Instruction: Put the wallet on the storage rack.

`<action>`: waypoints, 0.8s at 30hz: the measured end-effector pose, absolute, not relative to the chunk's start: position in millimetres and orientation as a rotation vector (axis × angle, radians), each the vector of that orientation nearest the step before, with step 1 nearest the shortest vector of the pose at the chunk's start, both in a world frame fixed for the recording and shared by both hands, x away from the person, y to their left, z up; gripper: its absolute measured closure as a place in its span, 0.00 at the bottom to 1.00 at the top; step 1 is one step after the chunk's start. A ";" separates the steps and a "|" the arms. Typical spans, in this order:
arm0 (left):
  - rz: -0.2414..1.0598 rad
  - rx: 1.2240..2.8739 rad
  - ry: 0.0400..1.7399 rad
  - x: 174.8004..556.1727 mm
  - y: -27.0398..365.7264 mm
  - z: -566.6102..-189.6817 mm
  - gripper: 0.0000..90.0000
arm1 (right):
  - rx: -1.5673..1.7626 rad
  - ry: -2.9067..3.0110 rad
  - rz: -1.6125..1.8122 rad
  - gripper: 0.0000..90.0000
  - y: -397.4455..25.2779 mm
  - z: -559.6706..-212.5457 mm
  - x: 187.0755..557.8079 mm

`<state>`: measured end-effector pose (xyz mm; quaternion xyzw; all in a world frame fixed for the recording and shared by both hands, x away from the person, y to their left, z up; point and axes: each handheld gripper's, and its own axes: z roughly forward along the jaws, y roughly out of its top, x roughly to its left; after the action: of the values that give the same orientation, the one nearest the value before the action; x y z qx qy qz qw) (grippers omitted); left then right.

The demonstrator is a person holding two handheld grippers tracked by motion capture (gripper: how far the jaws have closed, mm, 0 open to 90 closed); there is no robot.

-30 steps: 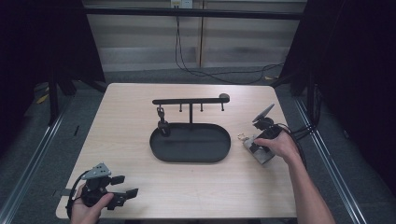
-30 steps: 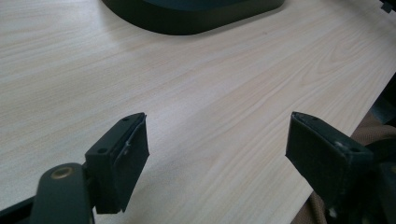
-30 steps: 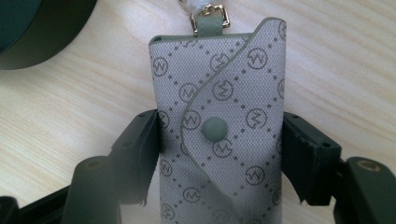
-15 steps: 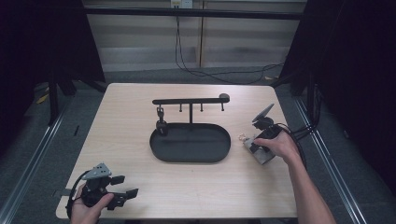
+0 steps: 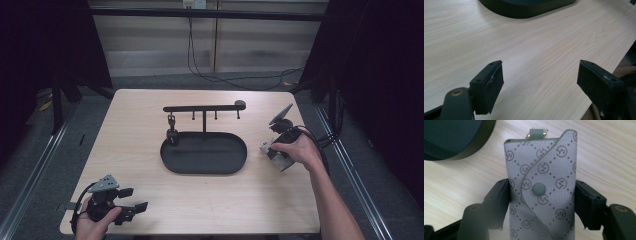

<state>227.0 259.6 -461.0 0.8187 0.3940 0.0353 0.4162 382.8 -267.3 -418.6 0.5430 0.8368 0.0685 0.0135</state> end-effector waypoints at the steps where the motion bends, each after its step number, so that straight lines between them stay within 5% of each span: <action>1: 0.089 2.056 0.989 227.0 259.6 -461.0 0.23 | 1.691 2.607 0.213 0.38 -267.3 -418.6 382.8; 24: 0.093 2.046 0.989 228.4 259.4 -461.6 0.19 | 1.668 2.545 0.268 0.38 -261.7 -373.3 384.0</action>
<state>228.4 259.4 -461.6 0.8164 0.3946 0.0371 0.4199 384.0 -261.7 -373.3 0.5456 0.8323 0.0877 0.0432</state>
